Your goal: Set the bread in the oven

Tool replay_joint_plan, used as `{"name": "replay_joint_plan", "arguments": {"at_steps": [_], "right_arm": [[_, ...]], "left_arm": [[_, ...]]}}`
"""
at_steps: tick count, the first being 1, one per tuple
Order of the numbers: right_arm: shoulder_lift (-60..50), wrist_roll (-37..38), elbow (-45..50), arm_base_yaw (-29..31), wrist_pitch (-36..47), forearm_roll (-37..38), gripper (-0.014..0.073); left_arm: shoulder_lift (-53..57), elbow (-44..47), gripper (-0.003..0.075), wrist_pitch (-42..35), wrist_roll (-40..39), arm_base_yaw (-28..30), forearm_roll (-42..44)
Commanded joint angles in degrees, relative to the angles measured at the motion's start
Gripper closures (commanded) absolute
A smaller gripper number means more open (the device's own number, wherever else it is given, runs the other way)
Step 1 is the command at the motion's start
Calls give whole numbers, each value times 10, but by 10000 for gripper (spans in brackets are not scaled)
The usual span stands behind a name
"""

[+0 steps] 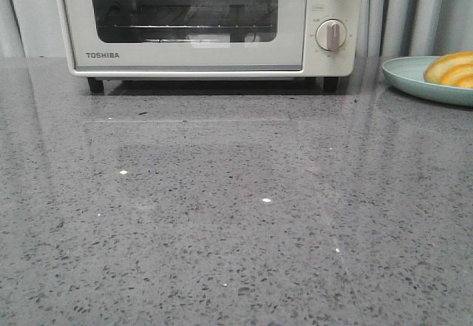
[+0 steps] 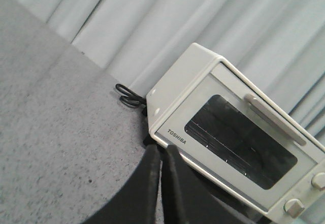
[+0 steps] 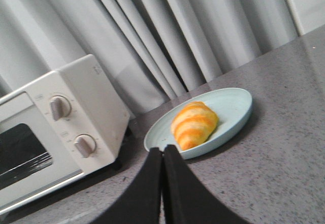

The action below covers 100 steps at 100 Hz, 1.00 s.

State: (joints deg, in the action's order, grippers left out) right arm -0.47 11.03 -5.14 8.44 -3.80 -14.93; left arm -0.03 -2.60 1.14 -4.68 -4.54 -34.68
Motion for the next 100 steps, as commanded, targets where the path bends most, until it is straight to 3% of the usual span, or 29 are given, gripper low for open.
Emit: {"name": "replay_joint_plan", "arguments": {"at_steps": [1,14,35,61,100], "right_arm": [[17,1,-57,2,-14,10,641],[69,-12,-110,2,-74,36,641],[152,-35,-168,-9,-89,37,641],[177,-38,-196,-23,-91,38,641],[177,-39,-196,-48,-119,38,641]], "left_arm": [[-26,-60,741,5,1,-13,73],[-113,-135,741,34,3,-41,123],[-293,-268,741,32,7,-109,183],[-501,-441,741,24,98,-218,208],[-712,-628,741,24,99,-231,204]]}}
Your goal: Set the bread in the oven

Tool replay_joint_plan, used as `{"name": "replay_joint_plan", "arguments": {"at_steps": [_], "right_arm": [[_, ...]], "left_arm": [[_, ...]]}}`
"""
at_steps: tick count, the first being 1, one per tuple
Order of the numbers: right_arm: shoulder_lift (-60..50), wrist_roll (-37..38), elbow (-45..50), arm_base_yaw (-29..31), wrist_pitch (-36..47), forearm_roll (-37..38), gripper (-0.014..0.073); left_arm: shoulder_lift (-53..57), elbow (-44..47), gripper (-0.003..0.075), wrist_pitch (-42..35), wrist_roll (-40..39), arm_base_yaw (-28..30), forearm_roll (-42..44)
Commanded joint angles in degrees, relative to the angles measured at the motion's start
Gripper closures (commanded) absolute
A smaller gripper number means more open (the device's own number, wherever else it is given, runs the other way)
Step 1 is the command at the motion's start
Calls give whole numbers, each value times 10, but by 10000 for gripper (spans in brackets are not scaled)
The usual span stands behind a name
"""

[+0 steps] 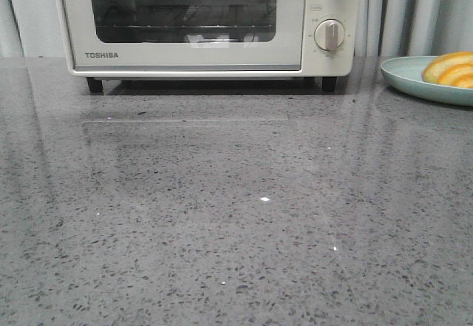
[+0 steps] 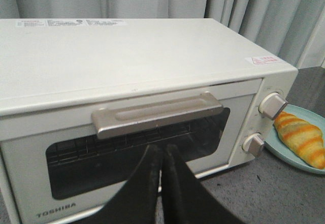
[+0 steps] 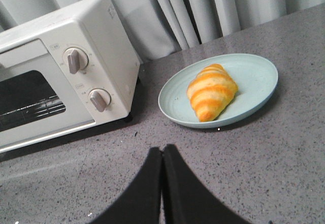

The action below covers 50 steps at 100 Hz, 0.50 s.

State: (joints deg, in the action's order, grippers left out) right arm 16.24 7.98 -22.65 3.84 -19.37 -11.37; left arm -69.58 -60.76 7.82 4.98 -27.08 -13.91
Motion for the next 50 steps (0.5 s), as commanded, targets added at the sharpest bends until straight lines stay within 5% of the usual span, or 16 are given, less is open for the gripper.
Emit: {"name": "replay_joint_plan", "arguments": {"at_steps": [1,50], "right_arm": [[10,-8,-21,-2,37,3,641],[10,-9,-21,-2,16,3,641]], "left_arm": [[-23,-51,741,-43,2,-5,-3],[-164,-164,741,-41,2,-4,-3]]}}
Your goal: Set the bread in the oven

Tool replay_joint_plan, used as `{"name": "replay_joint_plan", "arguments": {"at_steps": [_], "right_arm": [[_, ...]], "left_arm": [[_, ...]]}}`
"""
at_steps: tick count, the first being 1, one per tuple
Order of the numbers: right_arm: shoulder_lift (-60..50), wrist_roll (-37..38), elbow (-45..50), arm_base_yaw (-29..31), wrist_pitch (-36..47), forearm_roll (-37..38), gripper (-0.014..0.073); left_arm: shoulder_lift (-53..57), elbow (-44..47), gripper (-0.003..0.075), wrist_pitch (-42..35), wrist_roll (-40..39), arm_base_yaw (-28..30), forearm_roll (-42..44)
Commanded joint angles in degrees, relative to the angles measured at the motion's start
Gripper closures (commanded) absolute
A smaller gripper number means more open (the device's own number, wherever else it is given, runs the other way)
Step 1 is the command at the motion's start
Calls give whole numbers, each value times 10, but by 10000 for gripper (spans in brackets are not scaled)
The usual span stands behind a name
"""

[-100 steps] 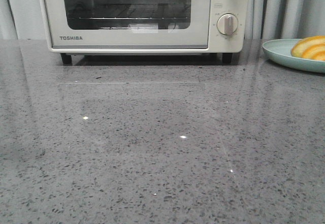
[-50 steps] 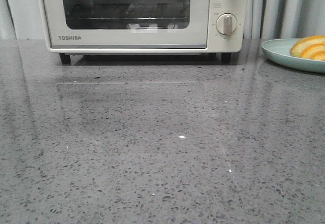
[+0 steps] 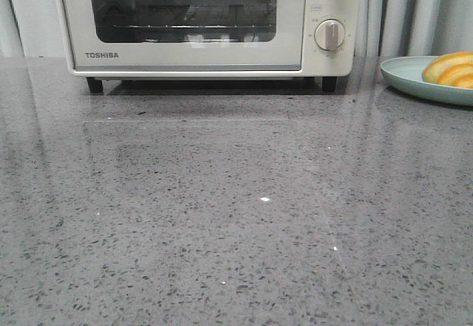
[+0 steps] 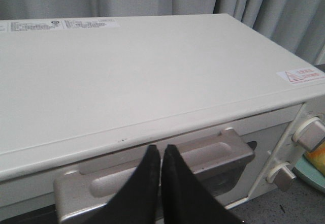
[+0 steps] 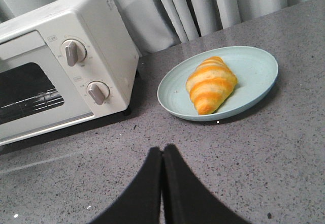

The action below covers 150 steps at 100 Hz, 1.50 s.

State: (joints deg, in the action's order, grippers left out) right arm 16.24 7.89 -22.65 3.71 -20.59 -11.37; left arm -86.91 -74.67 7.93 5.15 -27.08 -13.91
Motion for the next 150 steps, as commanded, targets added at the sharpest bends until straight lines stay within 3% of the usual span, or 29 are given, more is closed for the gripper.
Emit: {"name": "replay_joint_plan", "arguments": {"at_steps": [1,59,105,150], "right_arm": [[10,-8,-21,-1,27,3,641],[10,-8,-21,-1,15,3,641],[10,-8,-21,-1,15,3,641],[10,-8,-21,-1,15,3,641]], "left_arm": [[9,-25,741,-42,0,-4,-3],[-13,-25,741,-59,0,22,-2],[-13,-17,741,17,6,22,30],[-6,10,741,38,6,21,30]]}}
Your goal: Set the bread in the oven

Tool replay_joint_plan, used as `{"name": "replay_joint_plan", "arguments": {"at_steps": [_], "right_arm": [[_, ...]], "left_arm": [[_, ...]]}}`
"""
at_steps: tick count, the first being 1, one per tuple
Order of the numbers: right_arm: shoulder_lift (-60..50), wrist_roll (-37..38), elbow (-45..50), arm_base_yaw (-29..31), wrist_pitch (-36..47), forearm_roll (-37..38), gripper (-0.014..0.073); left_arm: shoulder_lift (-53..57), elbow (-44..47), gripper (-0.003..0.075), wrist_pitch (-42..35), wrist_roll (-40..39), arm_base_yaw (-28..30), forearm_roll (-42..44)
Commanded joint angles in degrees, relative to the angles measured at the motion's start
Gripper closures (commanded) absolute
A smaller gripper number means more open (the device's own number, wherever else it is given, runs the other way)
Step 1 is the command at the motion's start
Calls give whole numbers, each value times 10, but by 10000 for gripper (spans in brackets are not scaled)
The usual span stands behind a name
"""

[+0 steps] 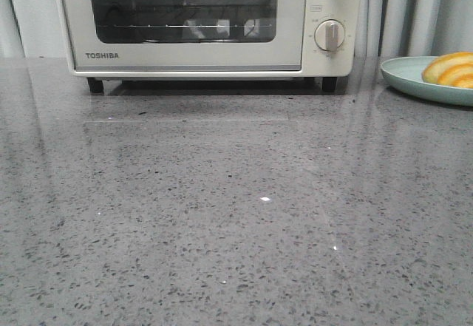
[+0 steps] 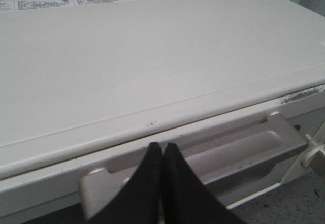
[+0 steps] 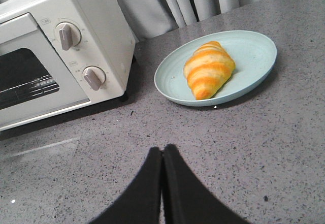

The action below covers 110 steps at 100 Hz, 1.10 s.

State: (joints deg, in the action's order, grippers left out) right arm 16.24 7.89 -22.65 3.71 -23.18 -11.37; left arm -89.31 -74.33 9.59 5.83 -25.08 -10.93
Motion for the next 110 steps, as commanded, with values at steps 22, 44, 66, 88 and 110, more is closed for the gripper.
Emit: {"name": "replay_joint_plan", "arguments": {"at_steps": [22,44,66,88,110], "right_arm": [[10,-8,-21,-1,47,3,641],[10,-8,-21,-1,54,3,641],[10,-8,-21,-1,55,3,641],[10,-8,-21,-1,57,3,641],[10,-8,-27,-1,57,3,641]], "left_arm": [[60,54,741,29,-1,1,1],[108,114,741,49,-1,-14,-6],[116,161,741,49,-1,-65,-6],[116,208,741,34,0,-92,-6],[116,230,741,32,0,-92,-4]]}}
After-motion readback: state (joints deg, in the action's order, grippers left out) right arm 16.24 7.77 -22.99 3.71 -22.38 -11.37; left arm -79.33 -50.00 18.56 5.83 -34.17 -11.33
